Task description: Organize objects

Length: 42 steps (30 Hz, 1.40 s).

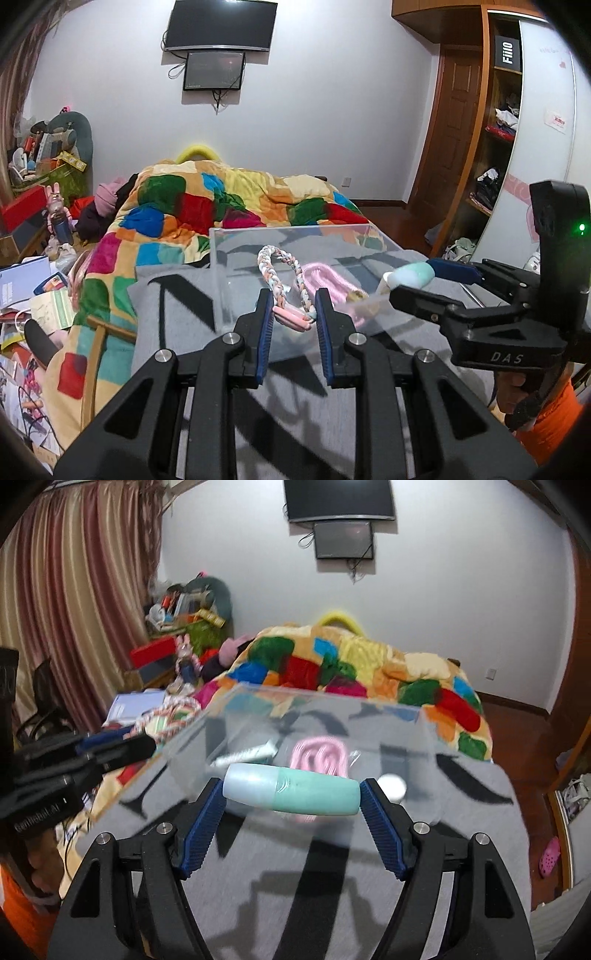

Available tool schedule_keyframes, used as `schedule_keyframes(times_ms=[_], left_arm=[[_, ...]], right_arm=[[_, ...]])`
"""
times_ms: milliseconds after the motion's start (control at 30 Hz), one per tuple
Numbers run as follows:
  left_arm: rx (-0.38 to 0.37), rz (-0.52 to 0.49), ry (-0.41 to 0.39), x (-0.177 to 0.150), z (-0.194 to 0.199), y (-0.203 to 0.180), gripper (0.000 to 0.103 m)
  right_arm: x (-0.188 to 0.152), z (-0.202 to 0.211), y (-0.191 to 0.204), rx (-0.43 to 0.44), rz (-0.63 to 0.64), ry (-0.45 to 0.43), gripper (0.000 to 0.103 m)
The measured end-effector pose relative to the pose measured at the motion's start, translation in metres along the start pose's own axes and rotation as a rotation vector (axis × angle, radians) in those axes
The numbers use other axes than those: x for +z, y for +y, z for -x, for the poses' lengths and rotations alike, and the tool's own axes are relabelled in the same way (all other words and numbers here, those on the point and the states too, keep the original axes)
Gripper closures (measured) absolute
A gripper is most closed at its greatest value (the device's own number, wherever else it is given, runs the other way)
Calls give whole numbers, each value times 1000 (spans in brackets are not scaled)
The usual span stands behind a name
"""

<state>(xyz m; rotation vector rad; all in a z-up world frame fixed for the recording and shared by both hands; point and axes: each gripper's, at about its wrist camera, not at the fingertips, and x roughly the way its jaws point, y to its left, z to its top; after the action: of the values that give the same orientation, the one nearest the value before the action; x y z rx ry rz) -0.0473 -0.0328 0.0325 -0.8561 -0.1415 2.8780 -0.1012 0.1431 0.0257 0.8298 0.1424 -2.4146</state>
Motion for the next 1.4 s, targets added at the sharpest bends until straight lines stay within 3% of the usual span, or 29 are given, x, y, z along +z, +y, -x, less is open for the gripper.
schedule_keyframes(times_ms=[267, 500, 667, 967, 1067, 1400], left_arm=[[16, -10, 88, 8, -52, 2, 81], [15, 36, 138, 5, -74, 11, 81], [0, 43, 143, 4, -71, 11, 81], [-6, 34, 71, 6, -36, 2, 80], [-2, 33, 53, 2, -26, 0, 74], [-6, 40, 21, -26, -9, -15, 47]], right_arm=[[19, -48, -6, -34, -7, 60, 32], [17, -70, -7, -36, 14, 108, 32], [15, -66, -4, -15, 24, 119, 28], [12, -24, -1, 24, 41, 36, 26], [4, -3, -4, 33, 36, -8, 19], [-27, 25, -10, 12, 10, -56, 18]])
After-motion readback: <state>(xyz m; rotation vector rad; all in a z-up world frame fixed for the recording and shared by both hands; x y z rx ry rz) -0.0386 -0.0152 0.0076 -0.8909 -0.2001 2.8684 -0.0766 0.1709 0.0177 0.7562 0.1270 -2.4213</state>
